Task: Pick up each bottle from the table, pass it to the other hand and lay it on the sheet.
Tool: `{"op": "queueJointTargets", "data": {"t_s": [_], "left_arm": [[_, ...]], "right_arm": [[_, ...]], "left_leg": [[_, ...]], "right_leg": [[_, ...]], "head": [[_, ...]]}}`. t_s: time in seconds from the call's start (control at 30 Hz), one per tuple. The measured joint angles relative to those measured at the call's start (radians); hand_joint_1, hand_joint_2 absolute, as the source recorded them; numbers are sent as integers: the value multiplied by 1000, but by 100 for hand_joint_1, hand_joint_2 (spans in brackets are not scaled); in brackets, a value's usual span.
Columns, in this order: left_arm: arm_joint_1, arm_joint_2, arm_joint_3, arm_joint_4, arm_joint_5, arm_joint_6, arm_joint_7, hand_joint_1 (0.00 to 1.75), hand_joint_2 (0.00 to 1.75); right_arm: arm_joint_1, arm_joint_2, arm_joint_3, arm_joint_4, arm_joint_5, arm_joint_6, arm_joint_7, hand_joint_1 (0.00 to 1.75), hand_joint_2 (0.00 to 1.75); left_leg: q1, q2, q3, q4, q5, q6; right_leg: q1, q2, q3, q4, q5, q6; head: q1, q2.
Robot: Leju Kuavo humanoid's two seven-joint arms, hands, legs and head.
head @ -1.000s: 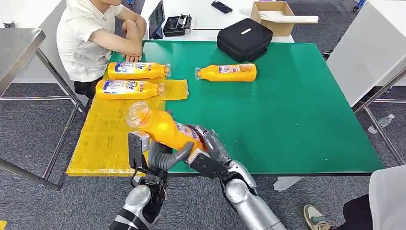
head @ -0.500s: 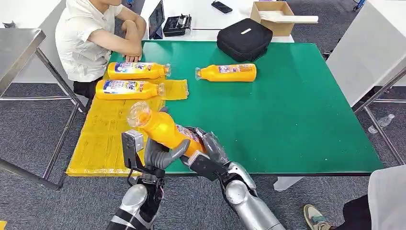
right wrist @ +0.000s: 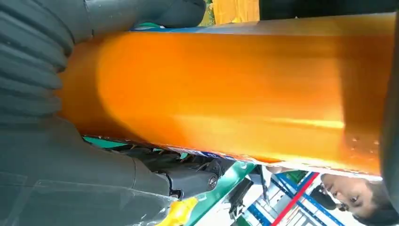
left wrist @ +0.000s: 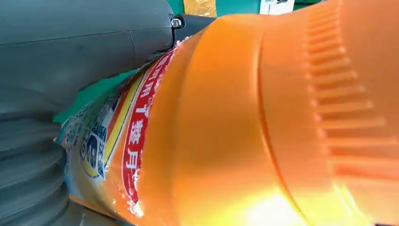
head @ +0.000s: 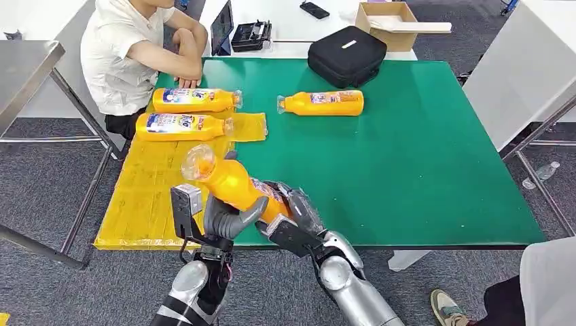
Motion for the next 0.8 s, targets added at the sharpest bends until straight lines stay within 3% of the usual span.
{"op": "queueJointTargets", "data": {"t_s": [0.2,0.23,0.8], "left_arm": [[0,0,1,0,0,0,0,0,175],[0,0,2,0,0,0,0,175,175],[-1,0,40,16,50,-96,36,175,175]], "right_arm": [[0,0,0,1,0,0,0,175,175],[1,0,0,1,0,0,0,0,175],[7,2,-27,99,1,-55,-29,0,175]], "left_leg": [[0,0,0,0,0,0],[0,0,0,0,0,0],[0,0,0,0,0,0]], "right_leg": [[0,0,0,0,0,0],[0,0,0,0,0,0],[0,0,0,0,0,0]], "head": [[0,0],[0,0],[0,0]]}}
